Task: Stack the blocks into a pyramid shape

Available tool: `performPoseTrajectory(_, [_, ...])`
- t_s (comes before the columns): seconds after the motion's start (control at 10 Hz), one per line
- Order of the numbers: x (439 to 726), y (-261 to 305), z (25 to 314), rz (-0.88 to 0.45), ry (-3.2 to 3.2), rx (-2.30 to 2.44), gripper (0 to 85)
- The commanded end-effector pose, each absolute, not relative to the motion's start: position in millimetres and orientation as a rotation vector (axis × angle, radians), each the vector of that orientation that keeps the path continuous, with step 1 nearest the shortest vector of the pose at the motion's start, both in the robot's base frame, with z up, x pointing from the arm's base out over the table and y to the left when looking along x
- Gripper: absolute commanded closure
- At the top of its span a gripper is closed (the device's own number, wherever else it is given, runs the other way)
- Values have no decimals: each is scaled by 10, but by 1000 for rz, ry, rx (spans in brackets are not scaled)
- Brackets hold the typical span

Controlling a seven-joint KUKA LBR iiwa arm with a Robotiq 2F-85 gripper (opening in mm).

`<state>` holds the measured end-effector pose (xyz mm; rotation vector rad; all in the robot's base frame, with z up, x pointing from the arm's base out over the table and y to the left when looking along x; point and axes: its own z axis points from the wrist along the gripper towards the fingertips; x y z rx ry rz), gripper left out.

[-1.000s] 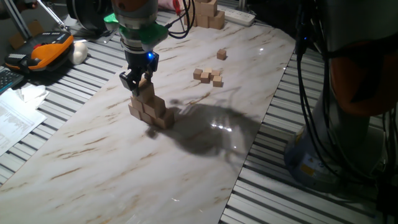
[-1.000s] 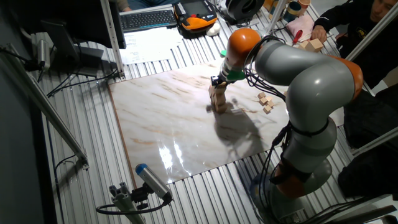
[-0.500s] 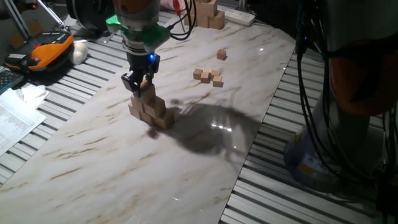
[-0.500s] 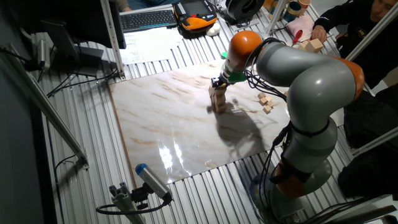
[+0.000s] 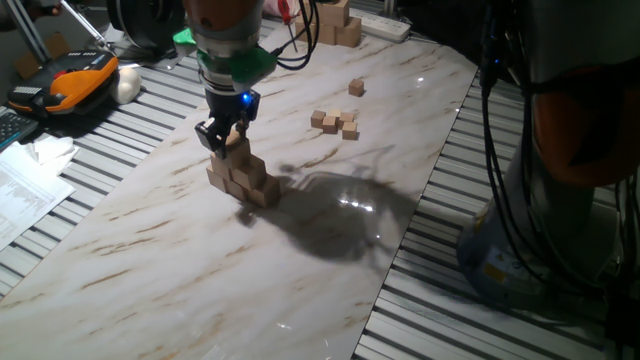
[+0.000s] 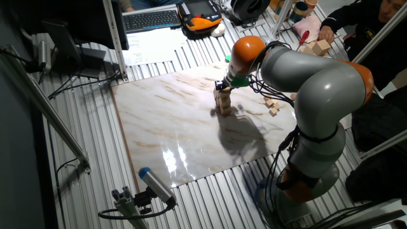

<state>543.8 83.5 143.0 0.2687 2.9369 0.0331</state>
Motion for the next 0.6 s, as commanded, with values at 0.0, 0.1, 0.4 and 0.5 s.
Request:
performPoseTrajectory(0.0, [5435, 841, 1427, 34, 2936, 278, 510])
performPoseTrajectory(0.1, [5435, 840, 1429, 34, 2935, 282, 510])
performPoseTrajectory(0.4, [5427, 834, 1449, 31, 2936, 290, 510])
performPoseTrajectory(0.5, [5424, 835, 1452, 29, 2936, 294, 510])
